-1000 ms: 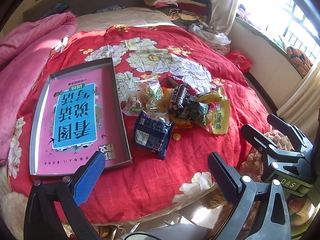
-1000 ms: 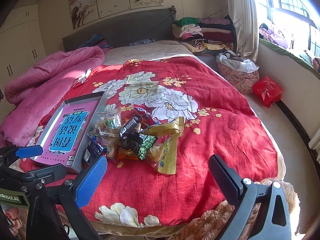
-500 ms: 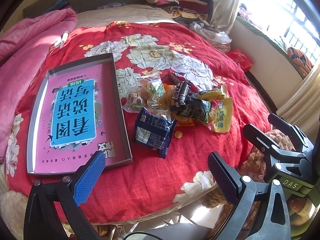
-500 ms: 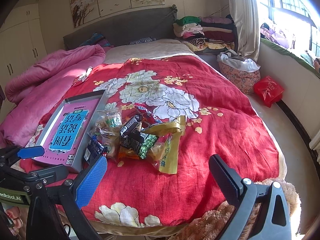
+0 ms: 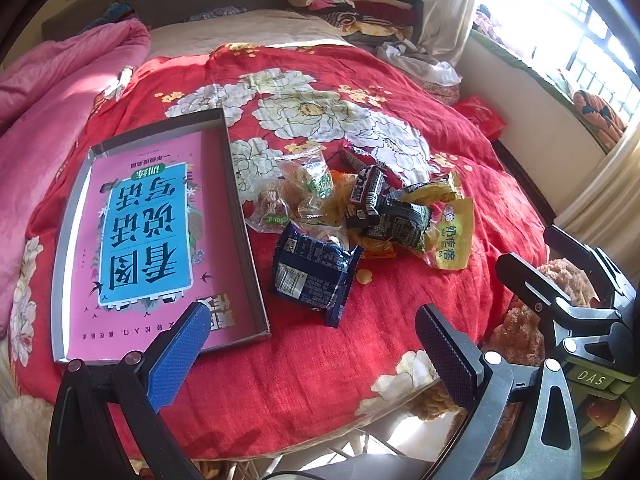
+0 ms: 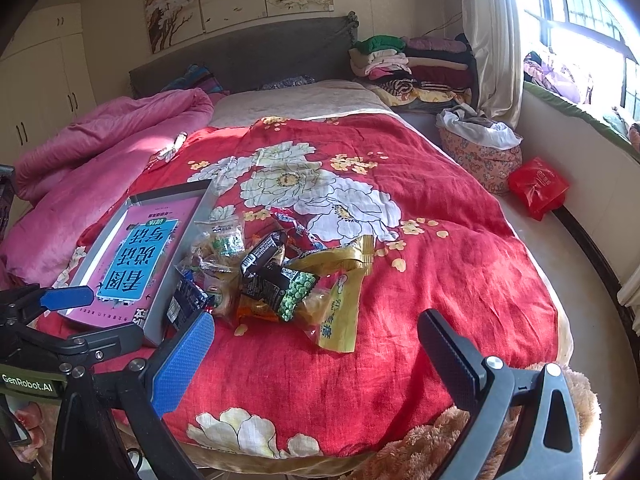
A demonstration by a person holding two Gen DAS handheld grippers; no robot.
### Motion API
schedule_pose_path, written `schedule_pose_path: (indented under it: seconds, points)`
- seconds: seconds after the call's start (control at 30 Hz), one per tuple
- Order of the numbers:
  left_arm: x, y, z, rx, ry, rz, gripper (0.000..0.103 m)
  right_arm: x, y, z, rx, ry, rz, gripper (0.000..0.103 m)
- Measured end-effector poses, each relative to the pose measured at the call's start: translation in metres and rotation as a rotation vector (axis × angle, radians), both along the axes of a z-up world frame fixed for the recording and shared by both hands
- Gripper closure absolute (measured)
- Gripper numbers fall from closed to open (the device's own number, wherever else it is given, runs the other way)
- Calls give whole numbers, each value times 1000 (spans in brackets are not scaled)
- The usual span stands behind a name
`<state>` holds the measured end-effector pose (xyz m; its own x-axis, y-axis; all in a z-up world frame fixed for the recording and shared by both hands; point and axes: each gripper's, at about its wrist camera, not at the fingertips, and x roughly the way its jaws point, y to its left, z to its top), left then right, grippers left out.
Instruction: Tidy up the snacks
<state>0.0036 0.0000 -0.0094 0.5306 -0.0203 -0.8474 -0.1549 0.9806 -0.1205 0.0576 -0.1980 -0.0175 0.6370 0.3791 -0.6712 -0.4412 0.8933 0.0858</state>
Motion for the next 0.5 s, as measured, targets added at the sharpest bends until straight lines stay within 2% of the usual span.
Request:
schedule_pose_path:
  seconds: [0.5]
  points:
    - [27, 19, -22, 1, 45, -42, 1, 7, 10, -7, -29, 10, 42, 0]
